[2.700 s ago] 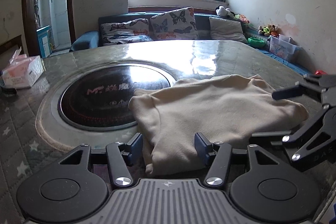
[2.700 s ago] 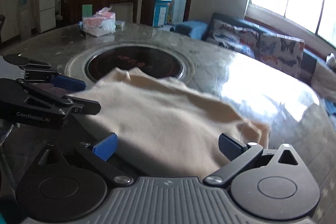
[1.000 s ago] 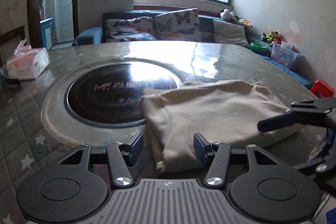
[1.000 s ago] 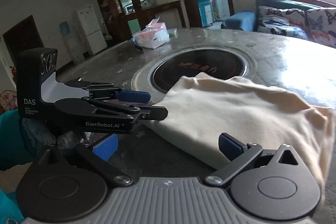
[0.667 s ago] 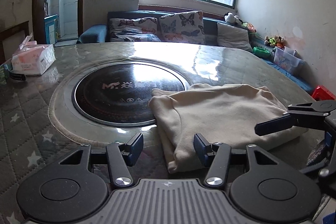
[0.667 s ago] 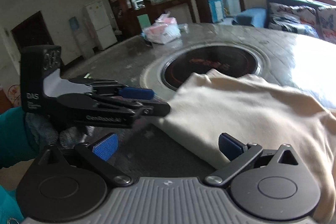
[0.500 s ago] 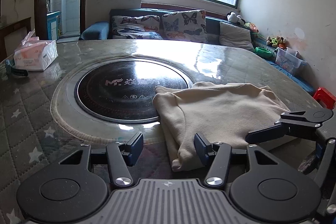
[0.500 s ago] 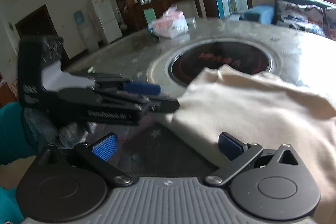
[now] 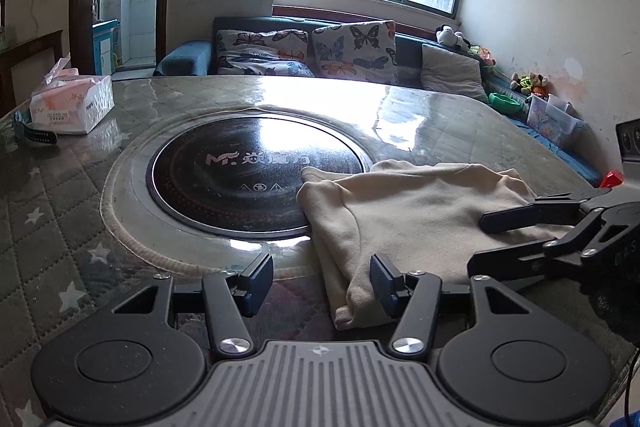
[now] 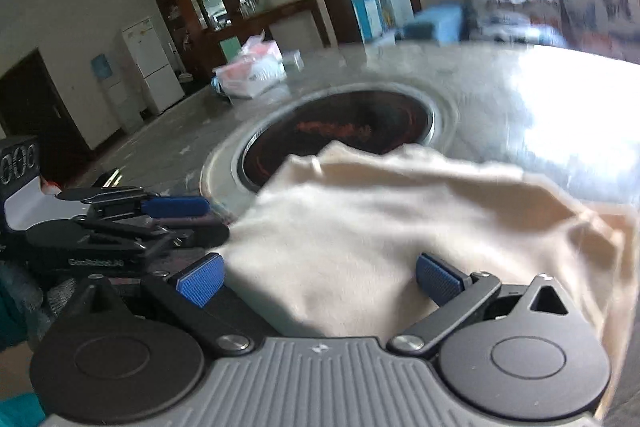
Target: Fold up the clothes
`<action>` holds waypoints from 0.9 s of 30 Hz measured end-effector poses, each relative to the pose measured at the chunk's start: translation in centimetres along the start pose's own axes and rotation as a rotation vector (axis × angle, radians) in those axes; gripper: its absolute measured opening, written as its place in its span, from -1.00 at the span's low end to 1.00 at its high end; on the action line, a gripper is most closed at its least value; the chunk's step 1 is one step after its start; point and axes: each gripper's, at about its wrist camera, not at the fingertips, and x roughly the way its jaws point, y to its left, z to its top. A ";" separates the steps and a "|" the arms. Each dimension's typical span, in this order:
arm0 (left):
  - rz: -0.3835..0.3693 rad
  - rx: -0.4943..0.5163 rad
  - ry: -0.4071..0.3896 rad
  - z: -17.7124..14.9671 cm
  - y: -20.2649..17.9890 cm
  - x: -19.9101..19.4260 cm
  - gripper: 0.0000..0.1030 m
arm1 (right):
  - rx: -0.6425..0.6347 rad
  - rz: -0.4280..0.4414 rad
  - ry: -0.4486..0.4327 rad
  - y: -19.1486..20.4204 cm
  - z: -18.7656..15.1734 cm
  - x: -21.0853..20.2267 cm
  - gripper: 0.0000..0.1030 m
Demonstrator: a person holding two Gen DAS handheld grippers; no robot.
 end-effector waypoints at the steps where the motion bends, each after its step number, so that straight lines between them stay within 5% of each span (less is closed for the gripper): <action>1: 0.000 0.000 0.000 0.1 0.0 -0.1 0.11 | 0.011 0.003 0.001 -0.3 -0.1 0.0 1.00; 15: -0.042 0.001 -0.017 1.4 -1.0 0.1 0.11 | 0.122 -0.120 -0.011 -2.6 -3.9 -7.1 1.00; 27: -0.041 -0.019 0.021 1.0 -1.0 0.7 0.11 | 0.137 -0.127 -0.020 -3.7 -3.5 -6.8 1.00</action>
